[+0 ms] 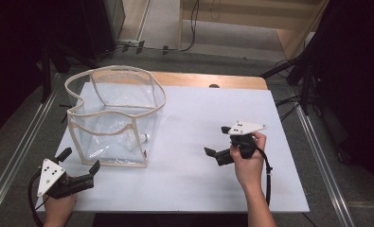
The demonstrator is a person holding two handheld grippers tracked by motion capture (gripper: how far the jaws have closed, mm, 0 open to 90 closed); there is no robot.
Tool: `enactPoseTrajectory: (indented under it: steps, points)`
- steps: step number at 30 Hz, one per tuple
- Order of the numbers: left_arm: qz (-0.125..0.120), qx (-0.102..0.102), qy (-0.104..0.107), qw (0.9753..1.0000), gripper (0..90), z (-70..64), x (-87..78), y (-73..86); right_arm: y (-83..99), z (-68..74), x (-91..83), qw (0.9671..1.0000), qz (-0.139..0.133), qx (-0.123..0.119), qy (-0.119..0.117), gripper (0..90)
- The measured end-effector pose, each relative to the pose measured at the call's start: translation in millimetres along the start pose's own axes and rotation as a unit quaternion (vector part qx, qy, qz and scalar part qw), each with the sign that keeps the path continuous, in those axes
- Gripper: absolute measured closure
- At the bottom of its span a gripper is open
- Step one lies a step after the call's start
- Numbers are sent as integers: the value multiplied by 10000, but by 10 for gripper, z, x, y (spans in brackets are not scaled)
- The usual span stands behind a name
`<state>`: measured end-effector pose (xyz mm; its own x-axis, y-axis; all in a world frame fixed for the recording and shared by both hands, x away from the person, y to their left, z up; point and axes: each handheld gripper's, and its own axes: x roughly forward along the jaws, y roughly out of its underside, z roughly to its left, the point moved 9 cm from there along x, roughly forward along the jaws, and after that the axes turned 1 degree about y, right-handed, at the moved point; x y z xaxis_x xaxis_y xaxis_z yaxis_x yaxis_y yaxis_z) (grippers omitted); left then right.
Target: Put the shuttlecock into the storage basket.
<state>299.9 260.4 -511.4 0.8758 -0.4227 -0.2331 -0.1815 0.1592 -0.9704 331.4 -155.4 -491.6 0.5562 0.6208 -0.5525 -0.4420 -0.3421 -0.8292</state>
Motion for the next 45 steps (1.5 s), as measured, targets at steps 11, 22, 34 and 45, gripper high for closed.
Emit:
enactPoseTrajectory:
  steps: [11,22,34,45]
  points:
    - [8,8,-5,10000,0,-2,-1,2,216,-155,-149,9997,-23,130,208,0]
    - [9,8,-5,10000,0,-3,-1,2,405,-324,-331,9984,-62,336,453,0]
    - [30,44,-15,10000,0,-8,3,6,670,-471,-532,9964,-48,520,665,0]
    - [30,48,-21,10000,0,-9,3,6,884,-565,-679,9942,-24,683,831,0]
